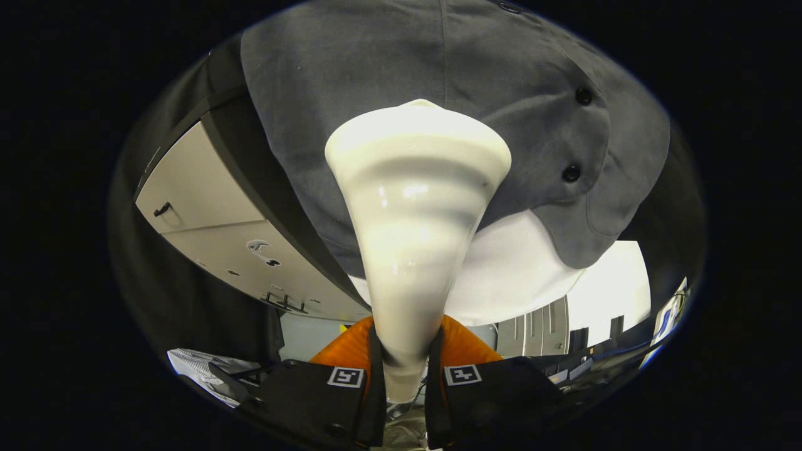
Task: Iron the clothes twice with a garment steamer, once on the left side and once on the right side.
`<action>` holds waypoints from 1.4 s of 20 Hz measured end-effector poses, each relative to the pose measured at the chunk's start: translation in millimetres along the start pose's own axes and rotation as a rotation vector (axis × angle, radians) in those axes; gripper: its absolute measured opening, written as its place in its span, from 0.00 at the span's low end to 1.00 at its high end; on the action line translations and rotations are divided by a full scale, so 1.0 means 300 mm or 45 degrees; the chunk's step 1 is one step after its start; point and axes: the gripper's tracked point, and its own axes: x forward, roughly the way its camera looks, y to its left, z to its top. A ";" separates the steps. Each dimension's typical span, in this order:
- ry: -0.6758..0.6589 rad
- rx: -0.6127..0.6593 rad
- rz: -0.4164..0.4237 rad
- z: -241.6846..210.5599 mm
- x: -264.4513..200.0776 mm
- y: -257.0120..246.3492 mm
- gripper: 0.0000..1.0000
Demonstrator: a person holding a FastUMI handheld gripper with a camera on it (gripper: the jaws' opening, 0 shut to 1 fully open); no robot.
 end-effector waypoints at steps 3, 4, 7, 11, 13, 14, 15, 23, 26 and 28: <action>0.013 -0.003 -0.008 -0.022 -0.017 -0.002 0.33; 0.009 -0.003 -0.009 -0.022 -0.032 -0.002 0.33; -0.020 -0.011 -0.009 -0.012 -0.104 -0.005 0.33; -0.104 0.006 -0.015 0.045 -0.258 -0.031 0.33; -0.165 0.032 -0.027 0.095 -0.350 -0.055 0.33; -0.192 0.045 -0.032 0.122 -0.399 -0.068 0.33; -0.221 0.057 -0.044 0.151 -0.448 -0.090 0.33; -0.425 0.068 -0.136 0.387 -0.750 -0.255 0.32; -0.489 0.054 -0.145 0.474 -0.844 -0.286 0.32; -0.535 0.042 -0.145 0.544 -0.900 -0.296 0.32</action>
